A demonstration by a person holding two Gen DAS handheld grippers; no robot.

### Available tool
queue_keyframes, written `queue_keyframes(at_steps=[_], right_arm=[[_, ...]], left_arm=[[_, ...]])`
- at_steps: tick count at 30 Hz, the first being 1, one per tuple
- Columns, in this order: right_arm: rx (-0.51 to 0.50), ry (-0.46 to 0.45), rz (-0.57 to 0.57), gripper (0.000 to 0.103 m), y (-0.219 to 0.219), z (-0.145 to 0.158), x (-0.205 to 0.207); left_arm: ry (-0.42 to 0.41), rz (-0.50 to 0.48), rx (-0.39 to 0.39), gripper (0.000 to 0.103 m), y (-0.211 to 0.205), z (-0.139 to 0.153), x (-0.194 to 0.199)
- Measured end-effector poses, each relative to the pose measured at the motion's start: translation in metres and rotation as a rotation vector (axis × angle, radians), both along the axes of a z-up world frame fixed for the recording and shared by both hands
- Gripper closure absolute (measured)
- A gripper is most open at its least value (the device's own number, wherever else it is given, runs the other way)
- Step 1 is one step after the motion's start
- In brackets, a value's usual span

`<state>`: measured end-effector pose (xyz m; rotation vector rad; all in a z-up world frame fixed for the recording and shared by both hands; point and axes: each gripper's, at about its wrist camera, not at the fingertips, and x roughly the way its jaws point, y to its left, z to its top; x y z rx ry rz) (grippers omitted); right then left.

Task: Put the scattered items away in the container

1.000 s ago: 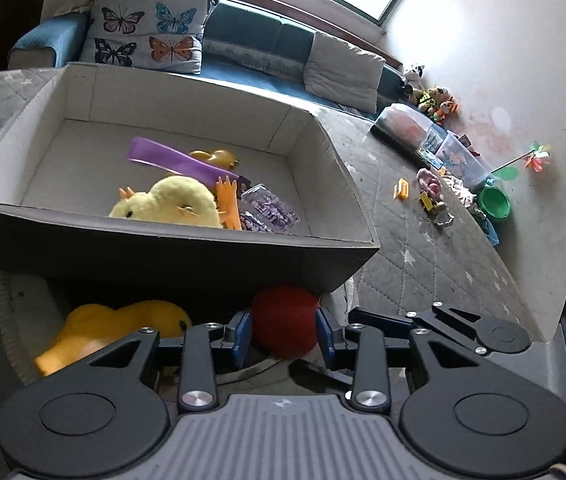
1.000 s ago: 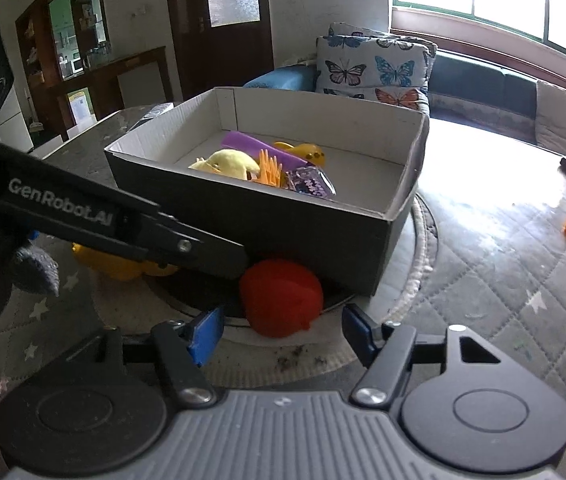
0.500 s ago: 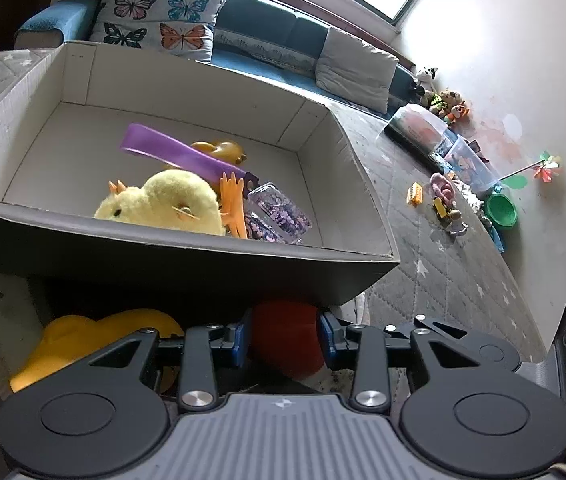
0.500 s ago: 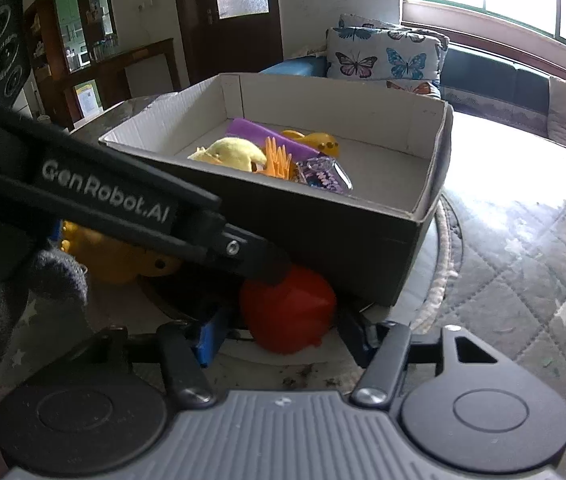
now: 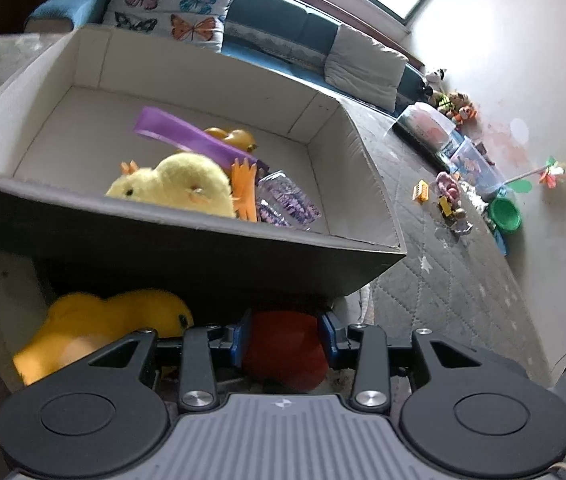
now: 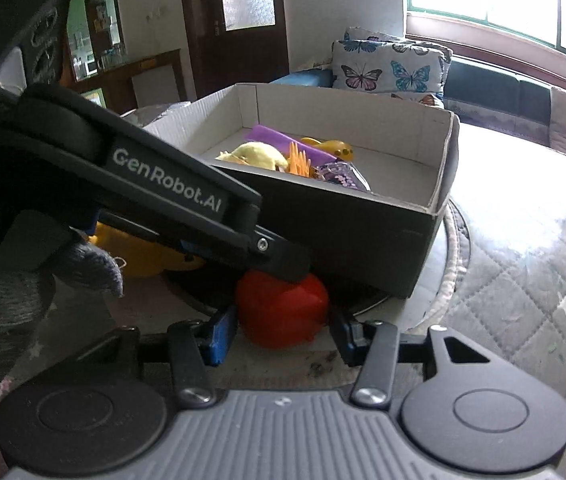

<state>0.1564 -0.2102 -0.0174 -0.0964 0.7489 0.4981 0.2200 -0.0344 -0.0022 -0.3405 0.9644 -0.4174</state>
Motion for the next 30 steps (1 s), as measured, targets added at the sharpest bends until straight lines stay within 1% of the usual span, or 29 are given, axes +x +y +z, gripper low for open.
queue_keyframes(at_steps=[4,14,17,25,30], right_arm=[[0.023,-0.011,-0.002,0.052,-0.003,0.001,-0.007],[0.065,-0.042,0.004,0.053,-0.004,0.012,-0.023],[0.056,-0.05,0.01,0.053,-0.002,0.013,-0.026],[0.036,-0.072,0.008,0.053,0.0,0.02,-0.03],[0.001,-0.084,0.028,0.053,0.007,0.021,-0.032]], left_arm=[[0.013,0.011,-0.018,0.062,0.003,0.0,-0.004],[0.072,0.066,-0.113,0.061,0.019,0.001,-0.009],[0.075,0.072,-0.106,0.061,0.019,0.003,-0.011],[0.053,0.044,-0.088,0.061,0.015,0.011,-0.018],[0.029,0.017,-0.034,0.061,0.01,0.016,-0.024]])
